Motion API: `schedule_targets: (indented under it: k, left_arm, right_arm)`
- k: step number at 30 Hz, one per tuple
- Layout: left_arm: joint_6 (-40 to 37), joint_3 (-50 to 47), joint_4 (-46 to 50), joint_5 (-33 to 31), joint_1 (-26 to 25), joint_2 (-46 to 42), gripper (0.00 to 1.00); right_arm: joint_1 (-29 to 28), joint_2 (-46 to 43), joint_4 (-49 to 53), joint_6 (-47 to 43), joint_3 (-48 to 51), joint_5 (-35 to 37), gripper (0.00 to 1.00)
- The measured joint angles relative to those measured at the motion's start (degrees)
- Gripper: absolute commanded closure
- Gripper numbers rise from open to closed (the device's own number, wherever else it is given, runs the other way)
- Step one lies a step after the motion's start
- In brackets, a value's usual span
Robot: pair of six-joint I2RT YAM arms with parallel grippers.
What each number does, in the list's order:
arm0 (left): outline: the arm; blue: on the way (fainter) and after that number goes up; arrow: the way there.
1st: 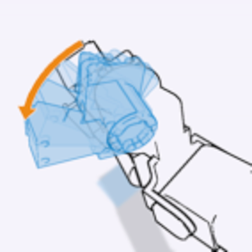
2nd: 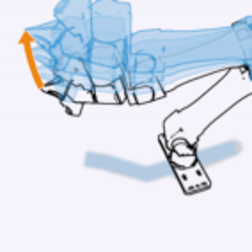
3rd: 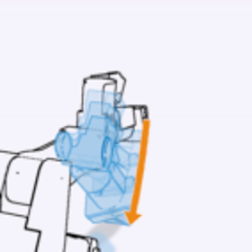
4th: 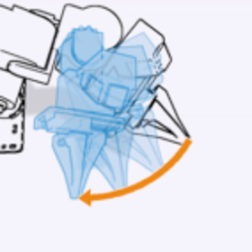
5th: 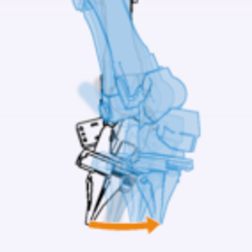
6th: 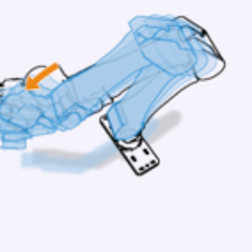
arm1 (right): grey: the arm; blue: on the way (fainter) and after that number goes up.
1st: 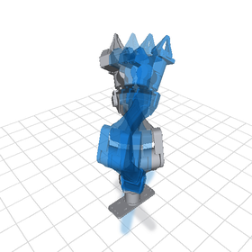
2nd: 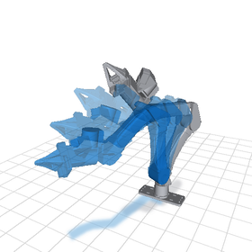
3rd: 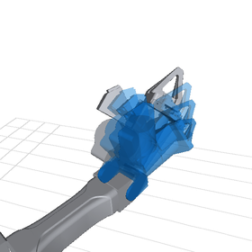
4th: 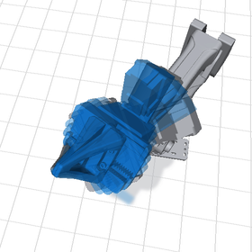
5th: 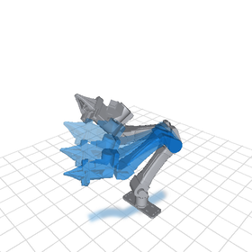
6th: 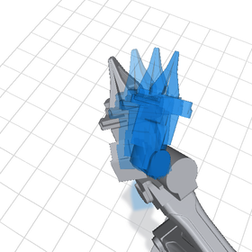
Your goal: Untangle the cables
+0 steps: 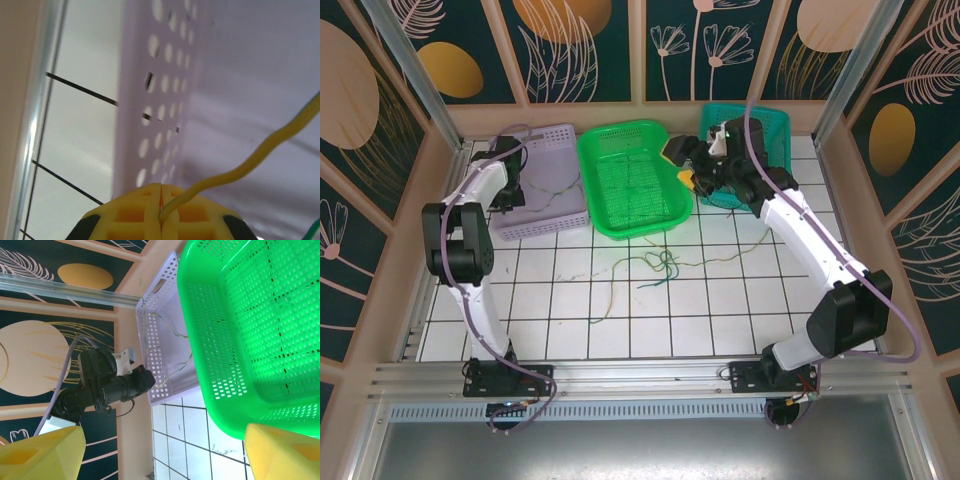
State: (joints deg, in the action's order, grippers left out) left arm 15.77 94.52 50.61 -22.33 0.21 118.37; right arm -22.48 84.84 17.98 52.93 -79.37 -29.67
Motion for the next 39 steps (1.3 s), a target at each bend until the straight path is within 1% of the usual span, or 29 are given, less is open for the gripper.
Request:
schedule_targets:
  k: [6, 15, 16, 17, 19, 21, 24, 26, 32, 33, 34, 35, 39]
  left_arm:
    - [-1.42, 1.66, 5.64, 2.62, -0.13, 3.43, 1.00]
    - [-2.23, 4.85, 8.57, 3.50, -0.22, 5.27, 1.00]
    - [-2.23, 5.25, 8.76, 3.54, -0.22, 5.75, 0.99]
    - [-2.21, 5.66, 9.05, 3.63, -0.22, 6.21, 0.94]
    - [-2.03, 6.62, 9.68, 3.89, -0.22, 7.58, 0.82]
    - [-1.66, 7.61, 9.97, 4.00, -0.22, 9.01, 0.72]
    - [-1.27, 8.48, 10.03, 3.91, -0.37, 10.45, 0.63]
    - [-1.07, 8.81, 10.12, 3.85, -0.44, 10.58, 0.60]
    - [-0.90, 10.95, 10.10, 2.82, -0.44, 10.43, 0.57]
    - [-0.81, 11.30, 10.08, 2.78, -0.44, 10.36, 0.54]
    - [-0.61, 11.61, 10.08, 2.80, -0.44, 10.25, 0.47]
    - [-0.31, 11.93, 10.03, 2.86, -0.44, 10.05, 0.45]
    - [0.09, 12.04, 9.73, 3.06, -0.50, 7.52, 0.43]
  right_arm:
    - [-0.13, -1.79, -0.28, 0.20, 2.67, 0.00, 0.17]
    - [-0.13, -2.69, -1.57, 0.20, 3.72, -0.44, 0.17]
    - [-0.13, -2.69, -1.60, 0.20, 3.76, -0.44, 0.17]
    - [-0.13, -2.69, -1.62, 0.20, 3.80, -0.44, 0.17]
    - [-0.13, -2.69, -1.62, 0.20, 3.82, -0.46, 0.17]
    - [-0.13, -2.69, -1.68, 0.20, 3.91, -0.46, 0.17]
    - [-0.13, -2.69, -1.70, 0.20, 4.04, -0.46, 0.17]
    - [-0.13, -2.69, -1.70, 0.22, 4.07, -0.46, 0.17]
    - [-0.13, -2.69, -1.75, 0.42, 4.13, -0.46, 0.17]
    - [-0.13, -2.69, -1.79, 0.44, 4.13, -0.46, 0.17]
    - [-0.13, -2.69, -1.81, 0.46, 4.13, -0.46, 0.17]
    - [-0.13, -2.69, -1.86, 0.59, 4.13, -0.44, 0.17]
    - [-0.13, -2.69, -2.21, 0.66, 4.13, -0.44, 0.17]
